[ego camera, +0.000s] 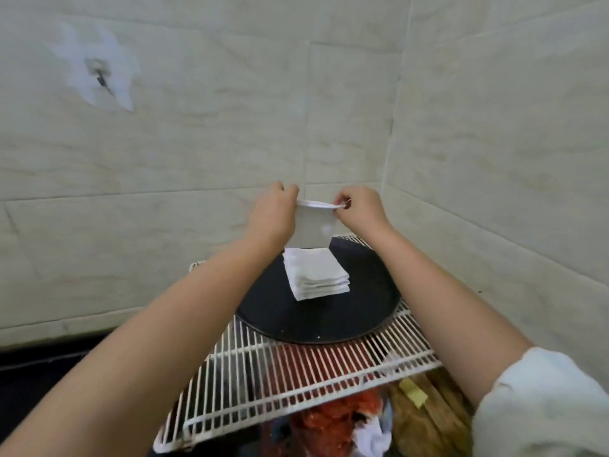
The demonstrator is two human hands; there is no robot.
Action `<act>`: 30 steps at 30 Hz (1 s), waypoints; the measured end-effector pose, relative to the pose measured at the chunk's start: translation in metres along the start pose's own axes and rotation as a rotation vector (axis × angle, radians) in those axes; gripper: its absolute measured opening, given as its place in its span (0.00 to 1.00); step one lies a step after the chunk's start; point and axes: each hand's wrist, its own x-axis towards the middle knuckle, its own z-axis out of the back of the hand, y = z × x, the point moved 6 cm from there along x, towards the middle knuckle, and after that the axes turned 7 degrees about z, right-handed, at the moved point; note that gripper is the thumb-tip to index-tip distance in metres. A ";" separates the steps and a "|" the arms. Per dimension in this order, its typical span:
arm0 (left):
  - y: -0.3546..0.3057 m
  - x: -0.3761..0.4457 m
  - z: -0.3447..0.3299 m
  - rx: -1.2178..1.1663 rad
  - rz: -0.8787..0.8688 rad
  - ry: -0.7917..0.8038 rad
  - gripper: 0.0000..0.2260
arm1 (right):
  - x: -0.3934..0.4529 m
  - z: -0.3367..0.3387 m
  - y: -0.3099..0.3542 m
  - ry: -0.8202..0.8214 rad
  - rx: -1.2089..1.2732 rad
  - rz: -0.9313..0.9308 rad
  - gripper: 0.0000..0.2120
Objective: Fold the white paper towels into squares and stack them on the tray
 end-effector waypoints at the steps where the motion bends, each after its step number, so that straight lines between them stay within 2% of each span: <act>1: -0.004 0.007 -0.006 0.005 0.021 -0.021 0.11 | 0.008 -0.003 -0.009 -0.035 0.027 0.017 0.10; 3: -0.006 0.013 -0.030 0.034 0.059 0.026 0.12 | 0.016 -0.020 -0.031 0.008 0.038 0.027 0.11; 7: 0.004 -0.009 -0.101 0.200 0.015 0.273 0.11 | -0.014 -0.083 -0.075 0.441 -0.124 0.117 0.12; 9: 0.007 -0.022 -0.121 0.227 -0.014 0.337 0.12 | -0.030 -0.093 -0.086 0.538 -0.135 0.146 0.11; 13: 0.005 -0.028 -0.116 0.087 0.038 0.285 0.15 | -0.035 -0.084 -0.089 0.516 -0.127 0.194 0.11; 17: -0.006 -0.029 -0.108 0.070 0.029 0.250 0.14 | -0.032 -0.074 -0.090 0.460 -0.132 0.241 0.11; 23: -0.002 -0.041 -0.129 0.233 0.029 0.382 0.13 | -0.049 -0.088 -0.099 0.695 -0.196 0.231 0.15; 25: 0.002 -0.040 -0.131 0.269 0.028 0.388 0.12 | -0.051 -0.089 -0.096 0.706 -0.213 0.232 0.14; 27: 0.005 -0.040 -0.131 0.284 0.023 0.402 0.12 | -0.053 -0.091 -0.093 0.714 -0.260 0.230 0.08; 30: 0.005 -0.043 -0.128 0.264 0.021 0.415 0.15 | -0.056 -0.088 -0.087 0.716 -0.338 0.192 0.16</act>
